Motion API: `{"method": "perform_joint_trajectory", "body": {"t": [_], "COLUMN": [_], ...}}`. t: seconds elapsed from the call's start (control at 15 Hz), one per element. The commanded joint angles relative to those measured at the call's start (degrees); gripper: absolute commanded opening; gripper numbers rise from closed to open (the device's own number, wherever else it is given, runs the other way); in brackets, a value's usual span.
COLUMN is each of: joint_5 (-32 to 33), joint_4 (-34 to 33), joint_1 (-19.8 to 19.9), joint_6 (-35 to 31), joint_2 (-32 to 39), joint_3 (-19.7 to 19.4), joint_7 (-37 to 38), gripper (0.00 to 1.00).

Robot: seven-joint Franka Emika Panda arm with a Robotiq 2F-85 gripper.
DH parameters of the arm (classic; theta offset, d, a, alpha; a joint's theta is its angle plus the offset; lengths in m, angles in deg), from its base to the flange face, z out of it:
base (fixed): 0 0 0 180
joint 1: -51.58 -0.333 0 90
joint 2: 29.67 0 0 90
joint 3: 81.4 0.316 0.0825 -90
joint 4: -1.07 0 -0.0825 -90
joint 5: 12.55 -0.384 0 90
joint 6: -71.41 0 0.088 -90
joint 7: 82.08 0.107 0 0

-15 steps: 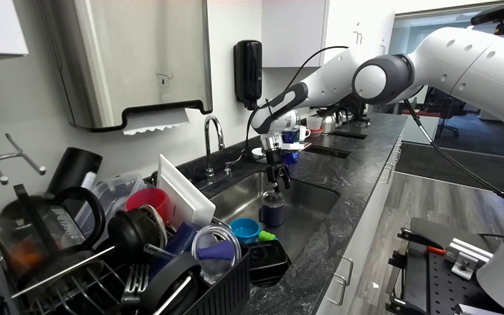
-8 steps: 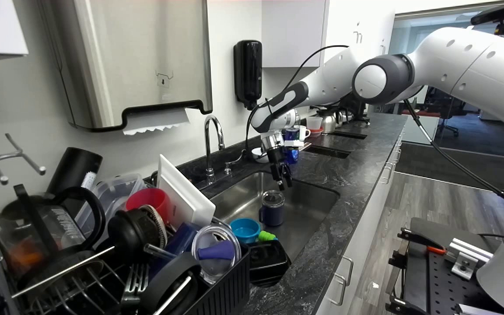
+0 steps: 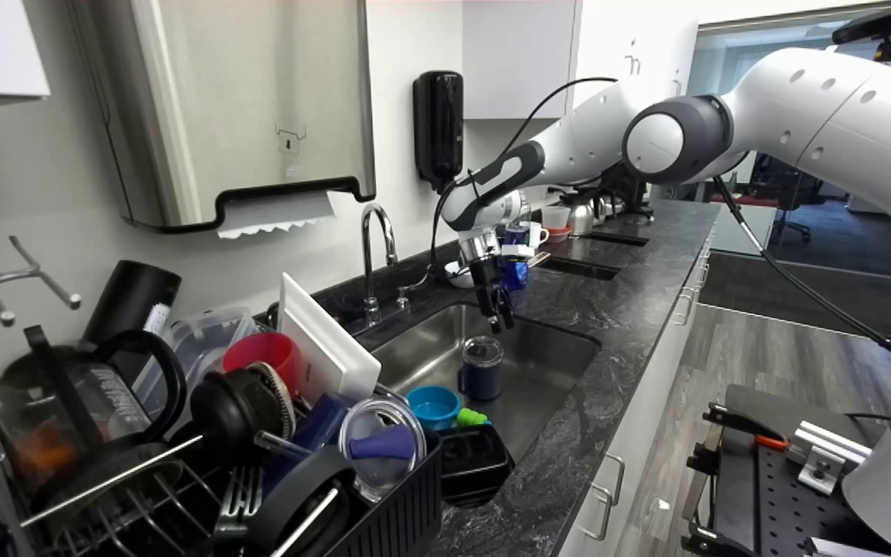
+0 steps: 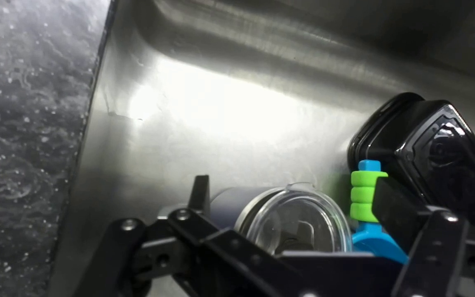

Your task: Take the top off the cup in the sink and put it on the counter

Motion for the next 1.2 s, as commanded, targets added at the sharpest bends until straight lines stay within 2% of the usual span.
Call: {"method": "perform_joint_trajectory", "body": {"t": [0.0, 0.73, 1.13], "joint_5": [0.00, 1.57, 1.11], "joint_4": [0.00, -1.21, -0.87], "joint_1": [0.00, -1.12, -1.30], "joint_6": [0.00, -10.25, -13.35], "joint_2": [0.00, 4.23, 4.21], "joint_3": [0.00, 0.47, 0.45], "joint_7": [0.00, -9.92, -12.04], "gripper": [1.00, 1.00, 1.00]}}
